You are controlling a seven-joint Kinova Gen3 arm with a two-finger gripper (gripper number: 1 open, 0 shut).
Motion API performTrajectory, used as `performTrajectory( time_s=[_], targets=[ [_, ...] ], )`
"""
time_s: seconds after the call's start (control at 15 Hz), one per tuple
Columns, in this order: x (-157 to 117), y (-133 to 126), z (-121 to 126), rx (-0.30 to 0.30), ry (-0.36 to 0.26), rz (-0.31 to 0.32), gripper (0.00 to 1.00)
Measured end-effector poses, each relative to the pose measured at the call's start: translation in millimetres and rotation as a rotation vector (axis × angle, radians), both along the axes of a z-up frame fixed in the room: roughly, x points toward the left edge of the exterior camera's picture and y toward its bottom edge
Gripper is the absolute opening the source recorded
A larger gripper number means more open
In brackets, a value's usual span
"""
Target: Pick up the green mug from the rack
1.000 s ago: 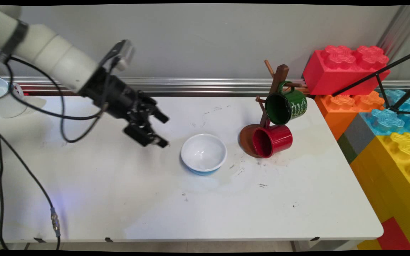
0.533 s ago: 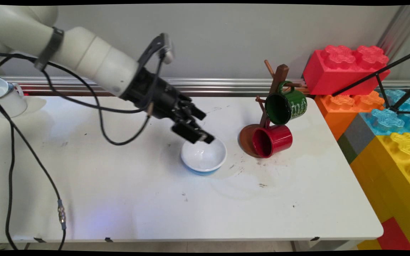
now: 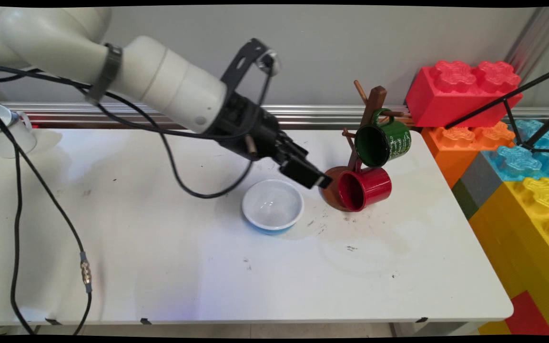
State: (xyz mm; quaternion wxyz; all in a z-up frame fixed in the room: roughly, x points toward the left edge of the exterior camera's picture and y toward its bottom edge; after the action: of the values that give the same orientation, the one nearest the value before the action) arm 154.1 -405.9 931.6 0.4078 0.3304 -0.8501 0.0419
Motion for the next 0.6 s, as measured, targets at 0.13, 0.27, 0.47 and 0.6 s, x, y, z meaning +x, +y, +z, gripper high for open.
performTrajectory(
  time_s=[0.13,0.27,0.47,0.6],
  targets=[
    [-19,1,4,0.016,0.017,0.045,1.0],
    [-35,0,6,0.026,0.031,0.082,1.0],
    [-51,-2,7,0.035,0.043,0.123,1.0],
    [-60,-4,7,0.039,0.049,0.151,1.0]
  ],
)
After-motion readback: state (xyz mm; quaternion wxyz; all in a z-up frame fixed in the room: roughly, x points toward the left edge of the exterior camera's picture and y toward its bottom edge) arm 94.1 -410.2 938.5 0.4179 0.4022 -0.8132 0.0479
